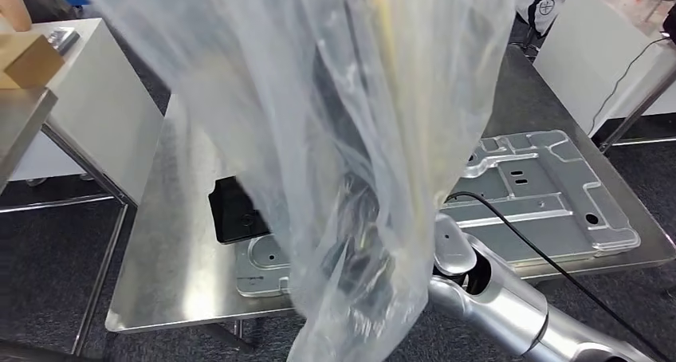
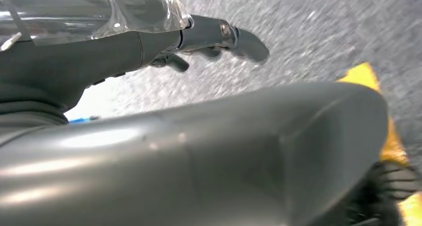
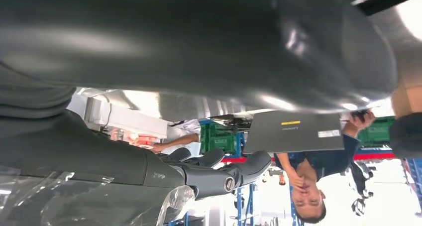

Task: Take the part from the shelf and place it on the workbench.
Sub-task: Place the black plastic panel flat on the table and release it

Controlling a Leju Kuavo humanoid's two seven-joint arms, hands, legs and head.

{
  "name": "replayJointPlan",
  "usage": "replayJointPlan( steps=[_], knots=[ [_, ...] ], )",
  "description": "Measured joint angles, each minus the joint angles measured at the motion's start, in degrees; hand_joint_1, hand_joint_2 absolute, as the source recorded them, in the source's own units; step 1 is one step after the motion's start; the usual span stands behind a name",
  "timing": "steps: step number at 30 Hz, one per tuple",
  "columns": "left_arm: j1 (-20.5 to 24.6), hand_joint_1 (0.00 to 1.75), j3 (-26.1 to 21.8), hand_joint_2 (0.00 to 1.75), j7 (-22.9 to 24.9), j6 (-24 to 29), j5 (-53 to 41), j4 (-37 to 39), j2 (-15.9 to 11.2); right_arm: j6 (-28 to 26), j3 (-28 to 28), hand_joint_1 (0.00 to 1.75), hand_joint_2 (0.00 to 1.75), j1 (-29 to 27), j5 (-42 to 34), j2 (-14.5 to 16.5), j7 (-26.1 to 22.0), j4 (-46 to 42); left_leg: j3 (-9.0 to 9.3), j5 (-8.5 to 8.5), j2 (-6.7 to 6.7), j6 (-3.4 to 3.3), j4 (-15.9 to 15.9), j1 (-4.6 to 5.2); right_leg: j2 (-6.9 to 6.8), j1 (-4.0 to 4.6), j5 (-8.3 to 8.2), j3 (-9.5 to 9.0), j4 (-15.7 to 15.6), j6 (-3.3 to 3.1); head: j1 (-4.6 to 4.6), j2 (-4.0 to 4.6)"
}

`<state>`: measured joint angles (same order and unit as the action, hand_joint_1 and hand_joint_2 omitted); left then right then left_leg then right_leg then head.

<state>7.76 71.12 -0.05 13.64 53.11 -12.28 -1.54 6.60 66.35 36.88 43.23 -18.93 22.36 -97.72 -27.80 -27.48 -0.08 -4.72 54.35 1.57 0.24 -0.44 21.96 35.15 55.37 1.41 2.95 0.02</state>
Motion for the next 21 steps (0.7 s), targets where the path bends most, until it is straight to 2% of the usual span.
replayJointPlan(
  steps=[2,3,4,5,7,8,9,10,11,12,13,14,15,18,19,20,21],
  knots=[
    [0.02,0.00,0.00,0.00,-0.02,0.02,0.00,-0.02,0.04,0.01,-0.04,0.00,0.00,-0.07,0.00,-0.09,0.03,-0.04,-0.13,1.19,-0.15,0.08,-0.81,0.27,-0.08,-0.35,-0.57,0.11,-0.24,0.62,0.15,0.00],
    [0.00,0.00,0.00,0.00,0.00,0.03,0.01,-0.02,0.02,0.01,-0.05,0.00,0.00,-0.09,0.01,-0.11,0.03,-0.08,-0.23,1.69,-0.17,0.20,-1.29,0.06,-0.06,-0.33,-0.35,0.34,-0.05,0.89,0.19,0.00],
    [-0.02,0.00,0.00,0.00,-0.01,0.03,0.00,-0.02,0.02,0.01,-0.08,0.00,0.00,-0.08,0.01,-0.16,0.04,-0.11,-0.51,2.30,-0.23,0.22,-1.60,-0.23,-0.05,-0.27,0.76,0.80,0.88,1.16,0.16,0.00],
    [-0.03,0.00,0.00,0.00,-0.03,0.03,0.00,-0.02,0.05,0.01,-0.11,0.00,0.00,-0.06,0.01,-0.24,0.07,-0.13,-0.88,2.96,-0.29,0.23,-1.92,-0.57,-0.03,-0.22,2.77,1.60,2.94,1.41,0.11,0.00],
    [-0.07,0.00,0.00,0.00,-0.07,-0.01,-0.01,-0.02,0.19,0.01,-0.20,0.00,0.00,-0.07,0.01,-0.35,0.11,-0.14,-1.97,3.86,-0.33,0.18,-1.93,-0.79,-0.03,-0.31,8.04,3.88,10.06,1.89,-0.03,0.00],
    [-0.11,0.00,0.01,0.00,-0.09,-0.02,0.00,-0.02,0.27,0.02,-0.22,0.00,0.00,-0.10,0.00,-0.39,0.13,-0.14,-2.58,4.29,-0.35,0.28,-1.87,-0.88,-0.04,-0.38,9.85,4.84,13.76,2.15,-0.05,0.00],
    [-0.12,0.00,0.01,0.00,-0.09,-0.04,0.00,-0.02,0.36,0.04,-0.23,0.00,0.00,-0.13,0.00,-0.42,0.13,-0.14,-3.18,4.72,-0.37,0.39,-1.80,-0.99,-0.04,-0.45,10.50,5.07,16.00,2.39,-0.07,0.00],
    [-0.13,0.00,0.01,0.00,-0.10,-0.04,0.00,-0.02,0.43,0.05,-0.23,0.00,0.00,-0.14,0.00,-0.44,0.13,-0.13,-3.78,5.12,-0.38,0.57,-1.69,-1.17,-0.05,-0.55,10.02,4.18,16.16,2.63,-0.07,0.00],
    [-0.13,0.00,0.01,0.00,-0.10,-0.04,0.01,-0.02,0.48,0.07,-0.25,0.00,0.00,-0.15,0.00,-0.46,0.13,-0.14,-4.30,5.44,-0.37,0.79,-1.52,-1.38,-0.06,-0.69,8.61,2.09,13.75,2.86,-0.08,0.00],
    [-0.13,0.00,0.01,0.00,-0.10,-0.03,0.01,-0.02,0.51,0.07,-0.28,0.00,0.00,-0.14,0.01,-0.47,0.13,-0.14,-4.77,5.67,-0.33,1.03,-1.22,-1.57,-0.08,-0.91,7.05,-1.05,9.32,3.15,-0.09,0.00],
    [-0.12,0.00,0.01,0.00,-0.10,-0.02,0.01,-0.02,0.51,0.08,-0.34,0.00,0.00,-0.12,0.01,-0.47,0.14,-0.15,-5.25,5.86,-0.26,1.32,-0.84,-1.67,-0.01,-0.95,6.18,-4.09,4.74,3.27,-0.14,0.00],
    [-0.13,0.00,0.01,0.00,-0.10,0.00,0.01,-0.02,0.50,0.09,-0.39,0.00,0.00,-0.14,0.01,-0.46,0.14,-0.20,-5.60,6.03,-0.18,1.62,-0.52,-1.66,0.11,-0.95,5.57,-6.20,1.46,3.04,-0.19,0.00],
    [-0.13,0.00,0.01,0.00,-0.10,0.01,0.01,-0.02,0.49,0.11,-0.44,0.00,0.00,-0.14,0.01,-0.46,0.15,-0.24,-5.89,6.20,-0.10,1.91,-0.17,-1.58,0.24,-0.94,5.50,-7.35,-0.54,2.71,-0.21,0.00],
    [-0.23,0.00,0.01,0.00,-0.09,0.02,-0.01,-0.02,0.49,0.20,-0.47,0.00,0.00,-0.13,0.02,-0.47,0.18,-0.33,-6.65,6.84,0.02,2.76,0.36,-1.53,0.36,-0.80,5.31,-6.52,-0.49,1.25,-0.17,0.00],
    [-0.31,0.00,0.01,0.00,-0.09,0.02,-0.02,-0.02,0.50,0.23,-0.49,0.00,0.00,-0.12,0.03,-0.47,0.19,-0.34,-7.16,6.18,0.01,3.07,1.03,-1.66,0.31,-0.80,4.98,-6.02,-0.38,0.71,-0.15,0.00],
    [-0.37,0.00,0.02,0.00,-0.08,0.02,-0.03,-0.02,0.52,0.26,-0.50,0.00,0.00,-0.11,0.04,-0.46,0.21,-0.36,-7.93,4.56,0.00,3.36,2.72,-1.78,0.26,-0.85,4.52,-5.47,-0.38,0.18,-0.14,0.00],
    [-0.38,0.00,0.02,0.00,-0.08,0.02,-0.03,-0.02,0.54,0.28,-0.51,0.00,0.00,-0.10,0.05,-0.46,0.21,-0.38,-8.96,2.19,-0.01,3.63,5.44,-1.90,0.22,-0.90,4.02,-4.89,-0.41,-0.26,-0.10,0.00]
  ],
)
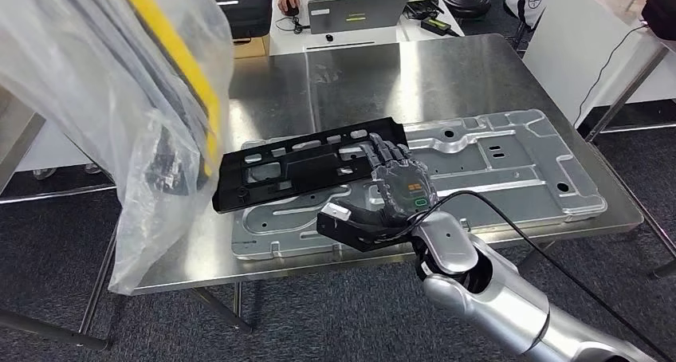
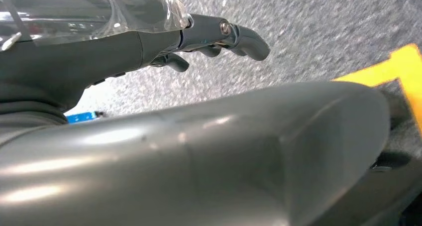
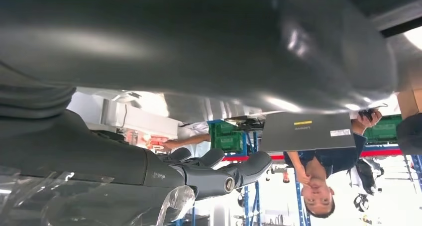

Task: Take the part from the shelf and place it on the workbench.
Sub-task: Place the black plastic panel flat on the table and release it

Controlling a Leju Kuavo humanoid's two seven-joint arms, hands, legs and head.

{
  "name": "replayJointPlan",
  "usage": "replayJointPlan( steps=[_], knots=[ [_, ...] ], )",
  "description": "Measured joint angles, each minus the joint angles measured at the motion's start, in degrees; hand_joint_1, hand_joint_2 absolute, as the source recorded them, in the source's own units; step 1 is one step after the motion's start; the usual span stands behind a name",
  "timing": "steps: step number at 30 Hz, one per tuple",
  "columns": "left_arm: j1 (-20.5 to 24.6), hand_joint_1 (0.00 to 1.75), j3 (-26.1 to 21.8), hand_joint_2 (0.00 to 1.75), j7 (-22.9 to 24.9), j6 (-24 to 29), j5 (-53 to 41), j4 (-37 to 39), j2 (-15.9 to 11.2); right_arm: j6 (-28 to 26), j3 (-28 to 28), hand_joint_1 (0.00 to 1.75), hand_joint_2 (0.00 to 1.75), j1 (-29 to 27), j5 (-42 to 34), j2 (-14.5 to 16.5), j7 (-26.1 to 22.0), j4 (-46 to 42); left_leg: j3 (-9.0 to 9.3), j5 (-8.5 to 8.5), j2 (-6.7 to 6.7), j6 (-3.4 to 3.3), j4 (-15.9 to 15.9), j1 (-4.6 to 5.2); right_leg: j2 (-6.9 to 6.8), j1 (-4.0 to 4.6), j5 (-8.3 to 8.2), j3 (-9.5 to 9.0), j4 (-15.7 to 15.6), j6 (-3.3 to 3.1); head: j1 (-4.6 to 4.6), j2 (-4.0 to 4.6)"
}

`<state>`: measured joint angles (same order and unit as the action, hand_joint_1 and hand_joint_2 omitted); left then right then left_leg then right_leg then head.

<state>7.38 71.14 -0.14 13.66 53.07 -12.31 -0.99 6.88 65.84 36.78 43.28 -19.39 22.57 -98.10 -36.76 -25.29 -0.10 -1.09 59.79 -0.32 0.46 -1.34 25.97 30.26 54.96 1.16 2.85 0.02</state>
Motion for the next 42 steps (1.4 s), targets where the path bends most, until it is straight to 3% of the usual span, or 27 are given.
replayJointPlan(
  steps=[2,4,5,6,8,9,10,13,15,17,18,19,20,21,23,25,26,28,30,33,34,35,36,37,39,40,42],
  knots=[
    [0.07,0.00,0.01,0.00,0.01,0.00,-0.01,0.00,0.03,0.07,-0.01,0.00,0.00,-0.01,0.02,0.01,0.01,-0.03,-2.55,-5.33,-0.01,0.42,8.07,-0.08,-0.03,0.13,-0.98,1.30,0.05,-0.40,0.03,0.00],
    [0.10,0.00,0.01,0.00,0.01,0.00,-0.01,0.00,0.03,0.13,-0.01,0.00,0.00,-0.03,0.02,0.01,0.01,-0.03,-3.24,-7.13,0.00,0.41,13.00,-0.08,-0.04,0.33,-1.92,2.59,0.10,-0.43,0.02,0.00],
    [0.10,0.00,0.01,0.00,0.01,0.00,-0.01,0.00,0.03,0.13,-0.01,0.00,0.00,-0.04,0.02,0.01,0.01,-0.03,-2.00,-6.40,0.00,0.18,12.21,-0.03,-0.04,0.44,-2.36,3.17,0.11,-0.41,0.02,0.00],
    [0.12,0.00,0.01,0.00,0.01,0.00,-0.01,0.00,0.03,0.13,-0.01,0.00,0.00,-0.04,0.02,0.01,0.01,-0.04,0.28,-5.00,0.01,-0.17,9.22,0.08,-0.04,0.57,-2.77,3.65,0.11,-0.36,0.02,0.00],
    [0.24,0.00,0.00,0.00,0.01,0.02,-0.01,0.00,-0.01,0.11,-0.08,0.00,0.00,-0.03,0.03,0.00,0.01,-0.07,6.29,-2.66,0.01,-1.28,-0.06,0.52,-0.06,0.78,-3.49,4.33,0.10,-0.15,0.03,0.00],
    [0.31,0.00,0.00,0.00,0.00,0.03,-0.01,0.00,-0.03,0.10,-0.14,0.00,0.00,-0.02,0.05,-0.01,0.01,-0.09,8.28,-2.09,0.01,-1.61,-3.44,0.76,-0.11,0.82,-3.86,4.52,0.03,0.08,0.01,0.00],
    [0.34,0.00,0.00,0.00,-0.01,0.05,-0.01,0.00,-0.05,0.10,-0.20,0.00,0.00,-0.01,0.07,-0.02,0.01,-0.11,9.34,-1.84,0.02,-1.87,-5.51,1.00,-0.19,0.76,-4.27,4.65,-0.08,0.39,0.00,0.00],
    [0.30,0.00,0.01,0.00,0.01,0.06,-0.01,0.00,-0.01,0.08,-0.27,0.00,0.00,0.00,0.11,-0.05,0.03,-0.20,8.89,-0.64,0.00,-2.36,-6.62,1.13,-0.35,0.53,-5.36,4.95,-0.58,1.52,0.05,0.00],
    [0.33,0.00,0.00,0.00,0.02,0.07,0.00,0.00,0.02,0.07,-0.30,0.00,0.00,0.02,0.13,-0.22,0.10,-0.23,8.19,0.86,-0.10,-3.01,-7.44,0.73,-0.31,0.62,-2.49,6.11,1.84,1.96,0.01,0.00],
    [0.36,0.00,0.00,0.00,0.02,0.08,0.01,0.00,0.03,0.07,-0.31,0.00,0.00,-0.04,0.13,-0.37,0.20,-0.23,7.01,2.15,-0.15,-3.34,-7.71,0.62,-0.28,0.63,3.26,8.33,8.86,2.22,-0.09,0.00],
    [0.34,0.00,0.00,0.00,0.04,0.08,0.02,0.00,0.05,0.07,-0.30,0.00,0.00,-0.12,0.13,-0.41,0.24,-0.23,6.36,2.66,-0.17,-3.31,-7.66,0.65,-0.28,0.62,5.28,9.26,12.80,2.36,-0.10,0.00],
    [0.32,0.00,0.01,0.00,0.07,0.06,0.02,0.00,0.09,0.07,-0.30,0.00,0.00,-0.21,0.13,-0.48,0.30,-0.23,5.67,3.19,-0.18,-3.29,-7.60,0.68,-0.28,0.60,6.12,9.59,15.68,2.48,-0.13,0.00],
    [0.31,0.00,0.01,0.00,0.10,0.04,0.02,0.00,0.14,0.07,-0.30,0.00,0.00,-0.27,0.13,-0.54,0.37,-0.23,4.94,3.72,-0.19,-3.23,-7.49,0.69,-0.29,0.60,5.72,9.02,16.70,2.55,-0.13,0.00],
    [0.30,0.00,0.01,0.00,0.14,0.04,0.03,0.00,0.20,0.07,-0.30,0.00,0.00,-0.31,0.13,-0.60,0.45,-0.23,4.25,4.17,-0.19,-3.12,-7.34,0.67,-0.29,0.60,4.28,7.32,15.24,2.56,-0.13,0.00],
    [0.30,0.00,0.01,0.00,0.16,0.04,0.04,0.00,0.27,0.07,-0.31,0.00,0.00,-0.31,0.13,-0.65,0.56,-0.23,3.10,4.87,-0.16,-2.78,-6.89,0.67,-0.30,0.60,1.65,1.63,7.64,2.45,-0.15,0.00],
    [0.31,0.00,0.01,0.00,0.17,0.04,0.04,0.00,0.30,0.07,-0.33,0.00,0.00,-0.31,0.14,-0.65,0.60,-0.38,2.34,5.55,-0.16,-2.26,-6.38,0.85,-0.26,0.80,1.53,-3.02,0.36,1.90,-0.14,0.00],
    [0.31,0.00,0.01,0.00,0.20,0.04,0.04,0.00,0.31,0.07,-0.34,0.00,0.00,-0.31,0.15,-0.65,0.60,-0.45,2.07,5.94,-0.17,-1.97,-6.25,0.93,-0.23,0.94,1.82,-3.90,-1.32,1.56,-0.14,0.00],
    [0.26,0.00,0.01,0.00,0.28,0.04,0.04,0.00,0.31,0.07,-0.34,0.00,0.00,-0.33,0.16,-0.66,0.65,-0.54,1.63,6.53,-0.16,-1.34,-6.10,0.89,-0.29,1.02,1.44,-3.50,-1.79,0.70,-0.16,0.00],
    [0.12,0.00,0.01,0.00,0.49,0.04,0.04,0.00,0.31,0.07,-0.39,0.00,0.00,-0.34,0.17,-0.70,0.74,-0.54,0.63,4.47,-0.12,-0.52,-4.32,0.67,-0.45,0.84,0.47,-2.53,-1.76,-0.21,-0.13,0.00],
    [0.09,0.00,0.01,0.00,0.66,0.04,0.04,0.00,0.32,0.05,-0.43,0.00,0.00,-0.37,0.24,-0.74,0.86,-0.54,-2.58,-3.74,-0.11,0.61,6.39,0.19,-0.52,0.73,-1.32,-0.35,-1.76,-0.93,-0.06,0.00],
    [0.12,0.00,0.01,0.00,0.66,0.04,0.04,0.00,0.32,0.03,-0.43,0.00,0.00,-0.41,0.29,-0.76,0.93,-0.54,-3.41,-5.61,-0.11,0.82,10.30,0.07,-0.52,0.73,-1.92,0.49,-1.74,-0.96,-0.05,0.00],
    [0.14,0.00,0.01,0.00,0.66,0.04,0.04,0.00,0.32,-0.01,-0.43,0.00,0.00,-0.48,0.34,-0.79,1.03,-0.54,-3.41,-5.88,-0.11,0.91,12.35,0.01,-0.52,0.74,-2.48,1.26,-1.70,-0.93,-0.05,0.00],
    [0.15,0.00,0.01,0.00,0.66,0.04,0.04,0.00,0.32,-0.05,-0.44,0.00,0.00,-0.55,0.39,-0.84,1.14,-0.54,-2.47,-4.99,-0.11,0.88,12.43,-0.02,-0.51,0.74,-3.04,2.01,-1.68,-0.84,-0.05,0.00],
    [0.16,0.00,0.01,0.00,0.66,0.04,0.04,0.00,0.32,-0.10,-0.48,0.00,0.00,-0.61,0.44,-0.89,1.27,-0.54,-0.42,-3.37,-0.11,0.73,10.27,-0.02,-0.48,0.74,-3.60,2.73,-1.66,-0.72,-0.05,0.00],
    [0.27,0.00,0.01,0.00,0.66,0.04,0.03,0.00,0.29,-0.21,-0.69,0.00,0.00,-0.66,0.48,-1.03,1.50,-0.64,5.70,-1.01,-0.06,0.05,1.65,0.19,-0.42,0.80,-4.57,3.82,-1.62,-0.35,-0.05,0.00],
    [0.35,0.00,0.01,0.00,0.66,0.04,0.02,0.00,0.26,-0.27,-0.90,0.00,0.00,-0.65,0.51,-1.11,1.60,-0.77,8.53,-0.93,-0.02,-0.37,-2.91,0.39,-0.44,0.82,-5.07,4.19,-1.64,-0.09,-0.07,0.00],
    [0.41,0.00,0.01,0.00,0.66,0.04,0.02,0.00,0.22,-0.35,-1.23,0.00,0.00,-0.64,0.59,-1.23,1.71,-1.01,11.06,-1.40,0.04,-1.03,-7.66,0.88,-0.51,0.73,-6.13,4.63,-1.89,0.55,-0.04,0.00]
  ],
)
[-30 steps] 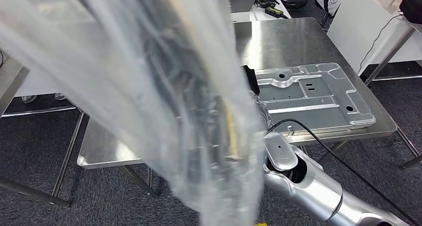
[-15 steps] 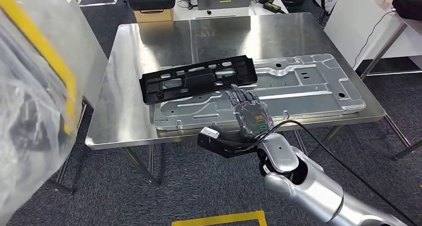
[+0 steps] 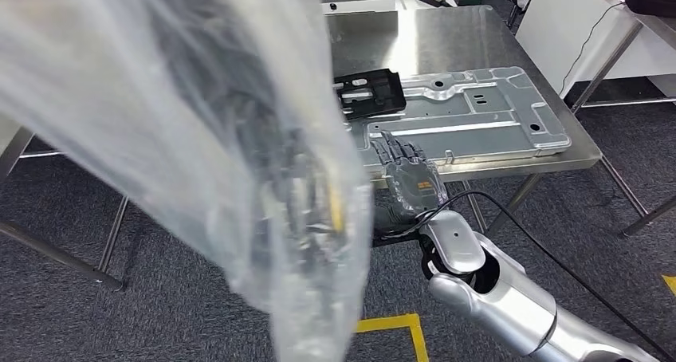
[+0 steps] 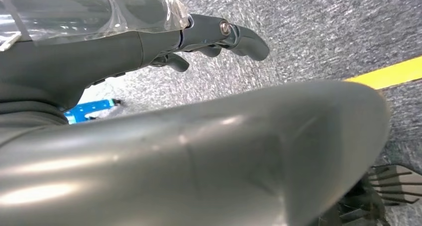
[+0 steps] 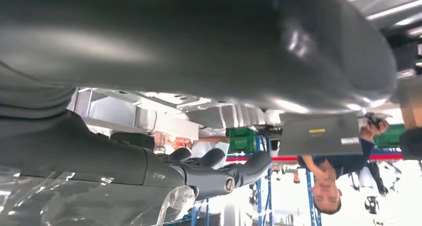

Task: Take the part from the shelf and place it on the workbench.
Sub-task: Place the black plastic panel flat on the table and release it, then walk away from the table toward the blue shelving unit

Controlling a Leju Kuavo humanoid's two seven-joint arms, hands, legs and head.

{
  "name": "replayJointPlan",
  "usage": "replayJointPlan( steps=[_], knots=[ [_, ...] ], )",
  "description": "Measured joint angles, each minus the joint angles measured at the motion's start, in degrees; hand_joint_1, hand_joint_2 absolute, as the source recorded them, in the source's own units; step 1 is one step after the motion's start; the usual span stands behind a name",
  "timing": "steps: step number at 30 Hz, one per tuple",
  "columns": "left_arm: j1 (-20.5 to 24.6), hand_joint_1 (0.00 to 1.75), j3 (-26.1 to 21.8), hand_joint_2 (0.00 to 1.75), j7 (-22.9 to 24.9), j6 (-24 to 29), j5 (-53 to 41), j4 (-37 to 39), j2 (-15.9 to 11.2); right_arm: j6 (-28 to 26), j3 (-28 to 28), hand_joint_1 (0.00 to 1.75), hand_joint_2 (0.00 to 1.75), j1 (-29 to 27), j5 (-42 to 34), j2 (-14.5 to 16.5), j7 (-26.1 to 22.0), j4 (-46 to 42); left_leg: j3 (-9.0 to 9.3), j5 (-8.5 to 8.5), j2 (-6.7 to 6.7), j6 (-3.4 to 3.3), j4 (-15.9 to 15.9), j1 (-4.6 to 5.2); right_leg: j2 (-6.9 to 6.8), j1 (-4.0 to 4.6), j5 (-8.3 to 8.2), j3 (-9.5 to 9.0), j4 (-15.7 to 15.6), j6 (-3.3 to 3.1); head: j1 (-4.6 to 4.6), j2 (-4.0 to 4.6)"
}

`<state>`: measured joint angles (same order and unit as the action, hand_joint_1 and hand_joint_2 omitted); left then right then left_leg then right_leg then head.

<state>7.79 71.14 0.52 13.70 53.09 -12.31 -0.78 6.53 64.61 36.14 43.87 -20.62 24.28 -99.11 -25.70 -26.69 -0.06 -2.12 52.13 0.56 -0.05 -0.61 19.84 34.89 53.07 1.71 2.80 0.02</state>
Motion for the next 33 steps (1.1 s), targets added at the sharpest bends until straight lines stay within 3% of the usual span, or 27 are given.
replayJointPlan(
  steps=[2,3,5,7,8,9,10,12,13,14,15,17,18,19,20,22,23,24,25,26,28,30,31,33],
  knots=[
    [-0.05,0.00,0.00,0.00,0.00,0.00,0.01,0.00,0.04,-0.05,-0.16,0.00,0.00,-0.06,0.04,-0.16,0.05,-0.12,-0.54,0.82,-0.08,-0.56,-0.59,0.02,0.03,-0.17,-0.68,0.43,-0.25,0.64,0.09,0.00],
    [-0.06,0.00,0.00,0.00,0.00,0.00,0.00,0.00,0.07,-0.05,-0.23,0.00,0.00,-0.12,0.04,-0.28,0.08,-0.20,-1.02,1.40,-0.16,-0.98,-0.81,-0.10,0.08,-0.17,0.26,0.98,0.49,0.90,0.10,0.00],
    [-0.08,0.00,0.00,0.00,-0.01,0.01,0.00,0.00,0.10,-0.07,-0.42,0.00,0.87,-0.22,0.04,-0.56,0.12,-0.33,-2.18,2.76,-0.34,-1.76,-1.06,-0.35,0.16,-0.14,5.07,2.82,5.37,1.31,0.04,0.00],
    [-0.09,0.00,0.00,0.00,-0.02,0.01,0.00,0.00,0.08,-0.08,-0.49,0.00,1.75,-0.39,0.05,-0.70,0.13,-0.38,-3.47,3.83,-0.40,-2.08,-0.87,-0.23,0.16,-0.15,10.37,4.82,13.49,1.65,-0.01,0.00],
    [-0.09,0.00,0.00,0.00,-0.03,0.01,0.00,0.00,0.08,-0.08,-0.49,0.00,1.75,-0.50,0.05,-0.79,0.13,-0.38,-4.20,4.32,-0.41,-2.07,-0.69,-0.20,0.16,-0.18,11.39,5.20,16.71,1.81,-0.01,0.00],
    [-0.09,0.00,0.00,0.00,-0.04,0.00,-0.01,0.00,0.09,-0.08,-0.49,0.00,1.75,-0.57,0.05,-0.87,0.13,-0.38,-4.94,4.76,-0.41,-2.02,-0.44,-0.21,0.16,-0.20,11.33,4.93,18.40,1.93,-0.01,0.00],
    [-0.10,0.00,0.00,0.00,-0.07,-0.01,-0.01,0.00,0.11,-0.09,-0.50,0.00,1.75,-0.61,0.05,-0.95,0.14,-0.39,-5.85,5.18,-0.41,-1.88,-0.03,-0.27,0.15,-0.25,10.14,3.49,17.81,2.04,-0.01,0.00],
    [-0.10,0.00,0.00,0.00,-0.14,-0.01,-0.03,0.00,0.12,-0.10,-0.56,0.00,1.75,-0.57,0.06,-1.00,0.15,-0.46,-7.52,5.71,-0.38,-1.44,1.09,-0.40,0.14,-0.39,7.66,-2.09,10.43,2.25,-0.05,0.00],
    [-0.09,0.00,0.00,0.00,-0.17,0.00,-0.04,0.00,0.11,-0.13,-0.62,0.00,1.75,-0.56,0.07,-1.02,0.15,-0.53,-8.31,5.95,-0.36,-1.16,1.71,-0.37,0.19,-0.35,7.30,-4.93,6.11,2.12,-0.06,0.00],
    [-0.07,0.00,0.00,0.00,-0.20,0.00,-0.06,0.00,0.10,-0.15,-0.66,0.00,1.75,-0.56,0.08,-1.02,0.16,-0.62,-8.84,6.23,-0.34,-0.87,2.18,-0.29,0.24,-0.28,7.57,-6.60,3.27,1.90,-0.08,0.00],
    [-0.07,0.00,0.00,0.00,-0.21,0.00,-0.08,0.00,0.09,-0.18,-0.69,0.00,1.75,-0.56,0.10,-1.02,0.16,-0.70,-9.27,6.59,-0.33,-0.56,2.48,-0.18,0.30,-0.15,8.08,-7.24,1.84,1.55,-0.09,0.00],
    [-0.13,0.00,0.00,0.00,-0.22,0.00,-0.11,0.00,0.08,-0.22,-0.72,0.00,1.75,-0.59,0.13,-1.03,0.17,-0.84,-9.88,7.21,-0.31,0.10,2.75,-0.29,0.29,-0.08,7.58,-6.43,1.87,0.55,-0.11,0.00],
    [-0.22,0.00,0.00,0.00,-0.22,0.00,-0.11,0.00,0.06,-0.25,-0.73,0.00,1.75,-0.58,0.14,-1.06,0.17,-0.88,-10.37,6.57,-0.30,0.47,3.32,-0.42,0.24,-0.13,7.10,-5.89,1.90,0.02,-0.11,0.00],
    [-0.29,0.00,0.00,0.00,-0.22,0.00,-0.11,0.00,0.05,-0.27,-0.74,0.00,1.75,-0.59,0.14,-1.09,0.18,-0.90,-11.05,4.83,-0.28,0.84,4.83,-0.58,0.18,-0.22,6.48,-5.25,1.84,-0.53,-0.11,0.00],
    [-0.33,0.00,0.00,0.00,-0.22,0.00,-0.13,0.00,0.05,-0.29,-0.74,0.00,1.75,-0.59,0.14,-1.11,0.19,-0.92,-11.99,2.13,-0.27,1.22,7.53,-0.73,0.12,-0.33,5.76,-4.47,1.78,-0.99,-0.09,0.00],
    [-0.27,0.00,0.00,0.00,-0.22,0.00,-0.18,0.00,0.08,-0.30,-0.75,0.00,1.75,-0.61,0.14,-1.13,0.17,-0.94,-13.87,-3.50,-0.27,1.71,15.01,-0.90,0.11,-0.29,4.49,-2.87,1.83,-1.29,-0.05,0.00],
    [-0.23,0.00,0.00,0.00,-0.22,0.00,-0.23,0.00,0.08,-0.30,-0.75,0.00,1.75,-0.63,0.14,-1.14,0.17,-0.95,-14.43,-4.99,-0.27,1.83,18.47,-0.95,0.11,-0.26,3.85,-2.02,1.84,-1.29,-0.05,0.00],
    [-0.19,0.00,0.00,0.00,-0.22,0.00,-0.28,0.00,0.08,-0.30,-0.75,0.00,1.75,-0.65,0.14,-1.14,0.17,-0.95,-14.36,-5.19,-0.27,1.83,20.59,-0.95,0.11,-0.22,3.23,-1.20,1.86,-1.27,-0.05,0.00],
    [-0.18,0.00,0.00,0.00,-0.26,0.00,-0.37,0.00,0.08,-0.31,-0.75,0.00,1.75,-0.67,0.14,-1.15,0.17,-0.95,-13.26,-4.17,-0.26,1.70,20.87,-0.93,0.11,-0.15,2.48,-0.26,1.87,-1.21,-0.05,0.00],
    [-0.16,0.00,0.00,0.00,-0.32,0.00,-0.47,0.00,0.08,-0.31,-0.75,0.00,1.75,-0.67,0.14,-1.15,0.17,-0.95,-11.08,-2.45,-0.26,1.40,18.68,-0.84,0.14,-0.07,1.82,0.56,1.87,-1.13,-0.05,0.00],
    [-0.01,0.00,0.00,0.00,-0.44,0.03,-0.68,0.00,0.01,-0.34,-0.86,0.00,1.75,-0.68,0.16,-1.16,0.17,-1.00,-4.27,-0.72,-0.26,0.29,9.53,-0.42,0.16,0.06,0.51,1.89,1.89,-0.84,-0.04,-0.01],
    [0.19,0.00,0.00,0.00,-0.51,0.06,-0.79,0.00,-0.07,-0.43,-1.09,0.00,1.75,-0.66,0.19,-1.18,0.17,-1.10,0.35,-1.67,-0.21,-0.44,2.08,0.12,0.04,-0.07,-0.74,2.42,1.61,-0.29,-0.06,-0.01],
    [0.23,0.00,0.00,0.00,-0.54,0.07,-0.80,0.00,-0.09,-0.46,-1.19,0.00,1.75,-0.67,0.20,-1.20,0.17,-1.16,1.01,-1.93,-0.19,-0.64,0.37,0.36,-0.02,-0.18,-1.45,2.55,1.30,0.10,0.05,0.00],
    [0.17,0.00,0.02,0.00,-0.52,0.04,-0.80,0.00,-0.04,-0.51,-1.29,0.00,1.75,-0.78,0.21,-1.33,0.17,-1.21,0.15,-0.46,-0.25,-1.08,-0.49,0.33,0.00,-0.27,-2.16,2.98,0.69,0.81,0.26,0.01]
  ],
)
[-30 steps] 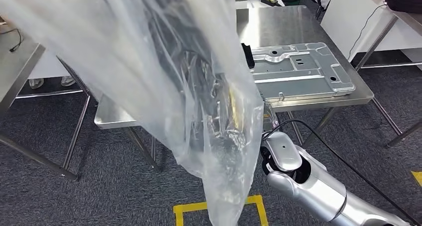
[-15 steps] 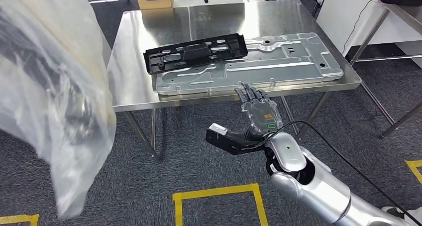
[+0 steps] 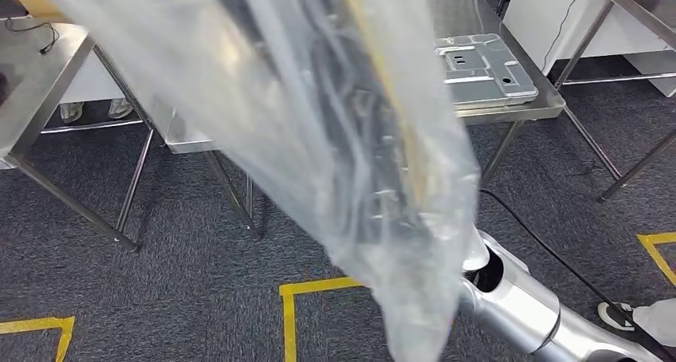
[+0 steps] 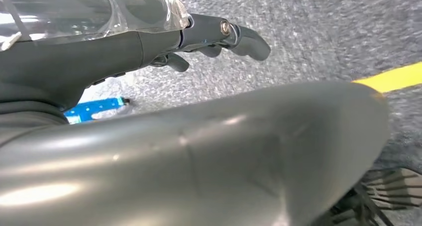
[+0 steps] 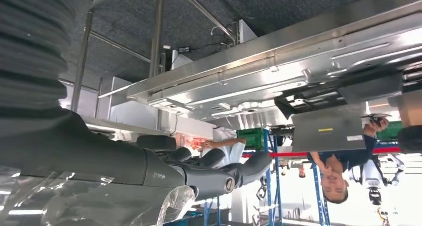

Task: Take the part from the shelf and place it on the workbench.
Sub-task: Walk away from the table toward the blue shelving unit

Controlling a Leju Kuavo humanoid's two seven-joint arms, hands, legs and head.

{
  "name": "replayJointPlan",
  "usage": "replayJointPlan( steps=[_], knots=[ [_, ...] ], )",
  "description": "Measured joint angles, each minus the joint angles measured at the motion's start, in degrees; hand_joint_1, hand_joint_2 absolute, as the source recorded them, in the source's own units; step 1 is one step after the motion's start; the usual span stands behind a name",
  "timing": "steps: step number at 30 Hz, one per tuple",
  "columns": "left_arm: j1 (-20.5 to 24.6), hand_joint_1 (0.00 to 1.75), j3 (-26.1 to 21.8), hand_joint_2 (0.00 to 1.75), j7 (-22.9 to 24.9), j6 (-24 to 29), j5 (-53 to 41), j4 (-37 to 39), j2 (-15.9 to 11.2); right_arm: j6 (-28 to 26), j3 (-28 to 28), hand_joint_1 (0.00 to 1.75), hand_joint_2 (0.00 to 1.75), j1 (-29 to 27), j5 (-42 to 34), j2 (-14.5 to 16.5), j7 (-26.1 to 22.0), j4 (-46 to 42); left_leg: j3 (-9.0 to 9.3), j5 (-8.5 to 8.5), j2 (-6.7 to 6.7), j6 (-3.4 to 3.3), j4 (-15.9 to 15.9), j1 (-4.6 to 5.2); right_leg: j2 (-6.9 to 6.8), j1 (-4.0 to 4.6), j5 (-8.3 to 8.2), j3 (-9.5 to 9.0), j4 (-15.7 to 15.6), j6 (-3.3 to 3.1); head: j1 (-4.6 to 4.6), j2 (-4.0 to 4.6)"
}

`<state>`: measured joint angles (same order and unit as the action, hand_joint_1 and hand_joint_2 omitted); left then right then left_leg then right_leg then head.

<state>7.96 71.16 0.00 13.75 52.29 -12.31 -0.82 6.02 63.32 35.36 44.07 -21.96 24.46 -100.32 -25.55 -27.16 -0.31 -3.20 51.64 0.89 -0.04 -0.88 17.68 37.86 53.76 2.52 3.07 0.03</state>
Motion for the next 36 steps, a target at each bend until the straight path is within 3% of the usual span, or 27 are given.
replayJointPlan(
  steps=[1,2,4,5,6,7,8,10,12,13,15,16,18,20,21,22,23,24,26,28,30,32,34,36],
  knots=[
    [-0.04,0.00,0.01,0.00,0.01,-0.01,0.00,0.00,0.01,-0.02,-0.05,0.00,1.75,-0.08,0.00,-0.09,0.01,-0.03,-0.52,0.87,-0.08,-0.37,-0.39,-0.15,0.05,0.04,1.10,0.47,0.57,0.28,0.07,0.00],
    [-0.07,0.00,0.02,0.00,0.02,-0.02,0.00,0.00,0.02,-0.03,-0.12,0.00,1.75,-0.14,0.01,-0.19,0.01,-0.04,-1.14,1.82,-0.16,-0.65,-0.73,-0.34,0.09,0.08,3.40,1.13,2.27,0.50,0.04,0.00],
    [-0.08,0.00,0.02,0.00,0.01,0.01,-0.01,0.00,0.01,-0.05,-0.21,0.00,1.75,-0.23,0.01,-0.32,0.04,-0.05,-2.59,3.35,-0.24,-1.03,-0.76,-0.42,0.09,-0.03,9.83,2.77,9.57,0.90,-0.04,-0.01],
    [-0.09,0.00,0.02,0.00,0.00,0.02,-0.01,0.00,0.01,-0.05,-0.22,0.00,1.75,-0.29,0.01,-0.38,0.05,-0.05,-3.38,4.02,-0.24,-1.01,-0.68,-0.42,0.08,-0.08,11.96,3.40,13.69,1.13,-0.04,-0.01],
    [-0.10,0.00,0.03,0.00,0.00,0.02,-0.01,0.00,0.02,-0.05,-0.22,0.00,1.75,-0.36,0.01,-0.44,0.07,-0.05,-4.17,4.63,-0.25,-0.98,-0.58,-0.43,0.08,-0.14,12.83,3.65,16.95,1.35,-0.05,-0.01],
    [-0.12,0.00,0.03,0.00,0.00,0.02,-0.01,0.00,0.04,-0.05,-0.22,0.00,1.75,-0.41,0.01,-0.48,0.09,-0.05,-5.08,5.22,-0.25,-0.86,-0.38,-0.49,0.08,-0.23,12.14,3.01,18.36,1.54,-0.05,-0.01],
    [-0.14,0.00,0.04,0.00,0.00,0.02,-0.01,0.00,0.07,-0.05,-0.23,0.00,1.75,-0.43,0.01,-0.51,0.10,-0.05,-6.03,5.76,-0.26,-0.69,-0.08,-0.60,0.07,-0.33,10.63,1.37,17.58,1.72,-0.06,-0.01],
    [-0.13,0.00,0.05,0.00,0.00,0.02,-0.01,0.00,0.08,-0.06,-0.26,0.00,1.75,-0.39,0.01,-0.53,0.10,-0.10,-7.98,6.62,-0.23,-0.14,1.02,-0.71,0.06,-0.61,8.70,-4.64,10.62,2.10,-0.08,-0.01],
    [-0.12,0.00,0.05,0.00,0.01,0.02,0.00,0.00,0.04,-0.14,-0.37,0.00,1.75,-0.36,0.02,-0.52,0.09,-0.22,-9.33,7.15,-0.18,0.51,2.26,-0.56,0.18,-0.57,10.22,-9.93,2.84,1.68,-0.08,-0.01],
    [-0.12,0.00,0.05,0.00,0.07,0.03,0.05,0.00,0.02,-0.19,-0.43,0.00,1.75,-0.36,0.03,-0.51,0.09,-0.28,-9.76,7.45,-0.17,0.84,2.58,-0.49,0.24,-0.43,11.19,-11.09,0.75,1.20,-0.07,-0.01],
    [-0.23,0.00,0.05,0.00,0.33,0.05,0.16,0.00,0.01,-0.25,-0.54,0.00,1.75,-0.40,0.05,-0.51,0.09,-0.31,-10.16,7.87,-0.16,1.55,2.72,-0.70,0.18,-0.28,11.05,-10.72,0.31,-0.10,-0.07,-0.01],
    [-0.33,0.00,0.05,0.00,0.45,0.07,0.21,0.00,-0.01,-0.26,-0.60,0.00,1.75,-0.39,0.05,-0.51,0.09,-0.31,-10.54,7.17,-0.15,1.92,3.33,-0.89,0.12,-0.29,10.62,-10.35,0.32,-0.70,-0.07,-0.01],
    [-0.48,0.00,0.05,0.00,0.51,0.09,0.20,0.00,-0.02,-0.28,-0.72,0.00,1.75,-0.37,0.06,-0.51,0.09,-0.31,-12.28,2.74,-0.12,2.66,7.96,-1.24,0.00,-0.46,9.52,-9.36,0.26,-1.66,-0.03,-0.01],
    [-0.45,0.00,0.05,0.00,0.50,0.09,0.18,0.00,0.01,-0.29,-0.77,0.00,0.87,-0.44,0.06,-0.51,0.09,-0.31,-14.81,-2.46,-0.12,3.19,16.05,-1.44,0.02,-0.45,8.47,-8.03,0.30,-1.94,0.01,-0.01],
    [-0.42,0.00,0.05,0.00,0.50,0.09,0.17,0.00,0.01,-0.29,-0.77,0.00,0.44,-0.51,0.04,-0.51,0.09,-0.31,-15.57,-3.55,-0.13,3.34,19.21,-1.50,0.03,-0.44,8.02,-7.41,0.32,-1.90,0.02,-0.01],
    [-0.41,0.00,0.05,0.00,0.50,0.09,0.17,0.00,0.01,-0.29,-0.77,0.00,0.00,-0.59,0.00,-0.51,0.09,-0.31,-15.63,-3.59,-0.13,3.42,20.85,-1.53,0.03,-0.44,7.64,-6.87,0.34,-1.83,0.02,-0.01],
    [-0.42,0.00,0.05,0.00,0.50,0.09,0.17,0.00,0.01,-0.29,-0.77,0.00,0.00,-0.65,-0.07,-0.51,0.09,-0.31,-14.49,-2.62,-0.13,3.40,20.10,-1.55,0.04,-0.44,7.29,-6.37,0.36,-1.71,0.02,-0.01],
    [-0.41,0.00,0.05,0.00,0.51,0.09,0.17,0.00,0.01,-0.29,-0.77,0.00,0.00,-0.70,-0.15,-0.51,0.09,-0.31,-12.21,-1.18,-0.13,3.29,17.12,-1.56,0.05,-0.45,6.95,-5.92,0.37,-1.55,0.02,-0.01],
    [-0.29,0.00,0.05,0.00,0.51,0.09,0.16,0.00,-0.02,-0.34,-0.80,0.00,0.00,-0.71,-0.30,-0.51,0.11,-0.34,-6.00,0.83,-0.10,2.76,7.91,-1.41,0.01,-0.38,6.35,-5.19,0.41,-1.07,0.01,-0.01],
    [-0.17,0.00,0.05,0.00,0.50,0.09,0.15,0.00,-0.05,-0.40,-0.85,0.00,0.00,-0.65,-0.41,-0.51,0.14,-0.38,-2.73,0.95,-0.06,2.20,2.28,-1.07,-0.06,-0.28,5.79,-4.78,0.44,-0.42,-0.05,-0.01],
    [-0.23,0.00,0.06,0.00,0.51,0.09,0.15,0.00,-0.04,-0.47,-0.89,0.00,0.00,-0.65,-0.72,-0.52,0.18,-0.40,-2.80,1.05,-0.05,1.66,1.48,-0.86,-0.05,-0.28,5.30,-4.60,0.40,0.29,-0.08,-0.01],
    [-0.30,0.00,0.05,0.00,0.51,0.09,0.15,0.00,0.01,-0.58,-1.00,0.00,0.00,-0.73,-1.18,-0.55,0.24,-0.41,-2.97,1.75,-0.11,0.77,0.97,-0.95,0.02,-0.33,6.49,-3.79,1.95,0.74,-0.08,-0.01],
    [-0.28,0.00,0.05,0.00,0.49,0.14,0.15,0.00,0.02,-0.72,-1.14,0.00,0.00,-0.88,-1.56,-0.61,0.31,-0.42,-3.23,2.45,-0.17,-0.07,0.58,-0.94,0.07,-0.30,10.49,-1.05,8.40,0.87,-0.14,-0.01],
    [-0.35,0.00,0.05,0.00,0.44,0.20,0.15,0.00,-0.01,-0.80,-1.19,0.00,0.00,-1.20,-1.90,-0.67,0.38,-0.42,-3.62,2.77,-0.17,-0.43,0.60,-0.67,0.07,-0.24,14.11,2.10,16.43,0.96,-0.16,-0.01]
  ],
)
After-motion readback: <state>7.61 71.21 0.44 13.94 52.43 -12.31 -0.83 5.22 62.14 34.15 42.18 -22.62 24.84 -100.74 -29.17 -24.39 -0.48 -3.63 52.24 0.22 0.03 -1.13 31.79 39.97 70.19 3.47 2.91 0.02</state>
